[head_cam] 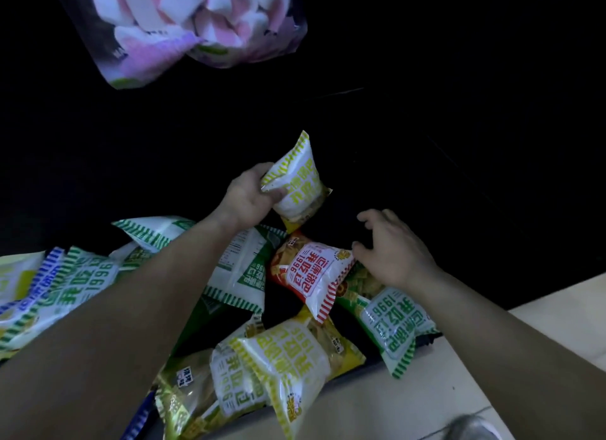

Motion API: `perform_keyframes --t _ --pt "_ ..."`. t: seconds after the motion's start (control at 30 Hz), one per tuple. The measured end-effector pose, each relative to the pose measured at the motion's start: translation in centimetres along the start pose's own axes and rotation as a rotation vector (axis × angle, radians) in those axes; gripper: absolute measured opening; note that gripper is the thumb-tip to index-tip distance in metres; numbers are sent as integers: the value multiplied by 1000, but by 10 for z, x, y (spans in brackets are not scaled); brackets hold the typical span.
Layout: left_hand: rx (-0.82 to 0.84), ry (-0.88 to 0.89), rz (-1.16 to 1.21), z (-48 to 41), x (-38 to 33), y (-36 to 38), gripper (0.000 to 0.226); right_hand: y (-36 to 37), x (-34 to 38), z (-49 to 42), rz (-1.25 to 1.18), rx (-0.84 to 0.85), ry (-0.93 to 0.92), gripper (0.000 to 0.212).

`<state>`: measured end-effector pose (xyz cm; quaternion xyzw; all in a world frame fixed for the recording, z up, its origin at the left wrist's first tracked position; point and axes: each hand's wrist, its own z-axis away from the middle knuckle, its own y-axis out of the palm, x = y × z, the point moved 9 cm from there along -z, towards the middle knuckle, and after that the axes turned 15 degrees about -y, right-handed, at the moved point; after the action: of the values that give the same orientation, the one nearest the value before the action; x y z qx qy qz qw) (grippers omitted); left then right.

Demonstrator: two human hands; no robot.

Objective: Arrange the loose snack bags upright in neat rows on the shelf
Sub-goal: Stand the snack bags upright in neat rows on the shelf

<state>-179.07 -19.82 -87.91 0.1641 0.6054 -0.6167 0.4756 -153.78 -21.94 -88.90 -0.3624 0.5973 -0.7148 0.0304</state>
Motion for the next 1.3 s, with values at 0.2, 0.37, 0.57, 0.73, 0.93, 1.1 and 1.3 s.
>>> perform_keyframes --t 0.2,0.37,0.57,0.73,0.93,1.1,1.3 --pt "54 12 77 -2 -1 -8 47 3 9 -4 -20 -19 -9 57" --pt "-99 64 -177 -2 -16 -5 44 12 5 -6 -22 -12 18 57" --pt "-54 141 -491 -27 -46 60 48 22 -26 0 -23 4 98 60" --pt "-128 133 -414 -38 -41 59 45 35 -18 -2 21 44 80 54" --pt "-231 248 -413 -18 -48 61 43 38 -9 0 54 61 48 52" --pt "-231 221 -373 -18 -49 70 62 37 -12 6 84 81 45 48" --pt "-212 125 -305 -24 -60 88 58 40 -17 13 92 89 48 43"
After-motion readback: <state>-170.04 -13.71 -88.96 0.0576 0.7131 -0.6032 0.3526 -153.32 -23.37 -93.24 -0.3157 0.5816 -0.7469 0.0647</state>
